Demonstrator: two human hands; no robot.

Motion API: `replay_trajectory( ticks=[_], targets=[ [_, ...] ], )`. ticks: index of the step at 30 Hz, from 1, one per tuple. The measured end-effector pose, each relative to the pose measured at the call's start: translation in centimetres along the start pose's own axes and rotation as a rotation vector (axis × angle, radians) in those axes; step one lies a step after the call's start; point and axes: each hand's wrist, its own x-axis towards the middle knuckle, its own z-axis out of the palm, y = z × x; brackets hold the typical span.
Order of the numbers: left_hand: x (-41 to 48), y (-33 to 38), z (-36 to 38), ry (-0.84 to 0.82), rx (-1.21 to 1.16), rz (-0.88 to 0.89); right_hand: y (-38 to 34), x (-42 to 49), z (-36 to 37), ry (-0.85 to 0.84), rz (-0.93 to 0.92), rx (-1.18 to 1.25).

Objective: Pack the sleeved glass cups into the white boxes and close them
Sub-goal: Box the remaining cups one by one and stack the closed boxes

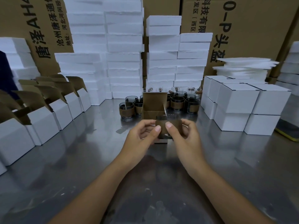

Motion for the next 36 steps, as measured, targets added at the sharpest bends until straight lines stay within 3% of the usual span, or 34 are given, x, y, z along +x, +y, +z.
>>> replay_trajectory(
  ticks=[8,13,24,31,36],
  targets=[
    [0.2,-0.4,0.1,0.003,0.001,0.012,0.1,0.4,0.0,0.002,0.006,0.028],
    [0.3,-0.4,-0.1,-0.007,-0.045,-0.056,0.0,0.3,-0.3,0.043,-0.095,-0.045],
    [-0.4,0.4,0.2,-0.254,-0.167,-0.302,0.4,-0.5,0.1,0.005,-0.266,-0.39],
    [-0.5,0.6,0.4,-0.269,-0.127,-0.277,0.8,-0.7,0.0,-0.001,-0.384,-0.595],
    [-0.3,0.5,0.0,-0.243,-0.193,-0.256,0.5,-0.8,0.1,-0.059,-0.4,-0.539]
  ],
)
